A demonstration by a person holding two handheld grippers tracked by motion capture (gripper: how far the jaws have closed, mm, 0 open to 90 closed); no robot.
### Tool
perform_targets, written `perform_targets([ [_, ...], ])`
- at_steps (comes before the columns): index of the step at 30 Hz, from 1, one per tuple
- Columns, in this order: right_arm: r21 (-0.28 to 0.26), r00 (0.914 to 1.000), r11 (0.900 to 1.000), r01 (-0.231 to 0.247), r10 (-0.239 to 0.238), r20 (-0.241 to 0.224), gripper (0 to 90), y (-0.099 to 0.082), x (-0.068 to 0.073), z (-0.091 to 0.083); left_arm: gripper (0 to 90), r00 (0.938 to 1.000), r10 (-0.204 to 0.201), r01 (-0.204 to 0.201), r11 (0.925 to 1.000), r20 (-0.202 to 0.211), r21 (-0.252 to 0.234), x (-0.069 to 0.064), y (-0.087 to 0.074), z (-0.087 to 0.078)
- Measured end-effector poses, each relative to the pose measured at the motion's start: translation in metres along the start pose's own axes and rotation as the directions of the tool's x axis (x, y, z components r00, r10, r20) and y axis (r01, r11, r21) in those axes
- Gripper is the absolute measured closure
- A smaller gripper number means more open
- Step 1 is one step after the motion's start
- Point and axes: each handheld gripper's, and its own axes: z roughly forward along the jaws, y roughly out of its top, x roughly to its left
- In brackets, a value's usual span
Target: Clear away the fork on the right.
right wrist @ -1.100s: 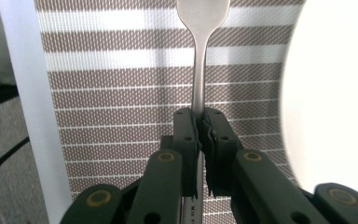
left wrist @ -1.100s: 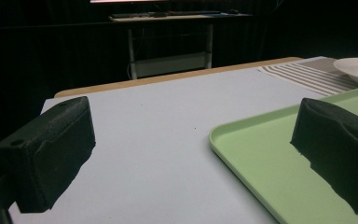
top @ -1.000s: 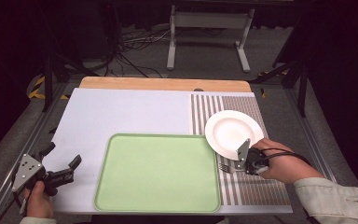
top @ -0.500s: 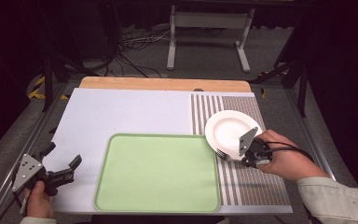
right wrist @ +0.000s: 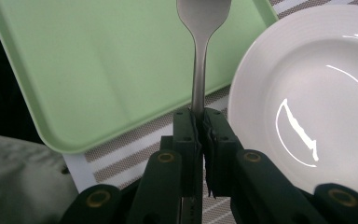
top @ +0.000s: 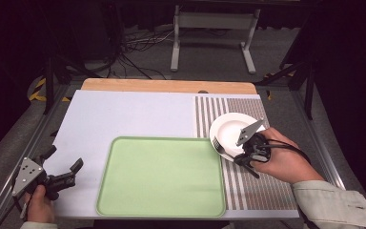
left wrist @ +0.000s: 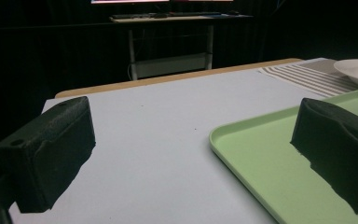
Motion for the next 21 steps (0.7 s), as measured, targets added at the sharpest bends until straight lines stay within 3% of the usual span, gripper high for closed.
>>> perform_targets([
  [6,-0.023,0.9955,0.9952,-0.095,0.095,-0.002,85.0,0.012,0.005,0.007,0.3,1.0000,-0.001,0.001,1.0000,0.001,0.000,0.000,0.000,0.000],
  [12,-0.017,0.9804,0.9802,-0.197,0.197,-0.005,85.0,0.026,0.012,0.016,0.3,1.0000,-0.004,0.004,1.0000,0.000,0.000,0.000,0.000,0.000],
  [15,-0.009,0.9691,0.9695,-0.245,0.245,-0.032,85.0,0.034,0.017,0.020,0.3,1.0000,-0.004,0.004,1.0000,-0.001,-0.001,0.000,0.000,0.000],
  [21,0.025,0.9558,0.9560,-0.292,0.293,-0.027,85.0,0.049,0.026,0.032,0.3,1.0000,0.000,0.000,1.0000,-0.002,-0.003,0.001,0.000,0.000],
])
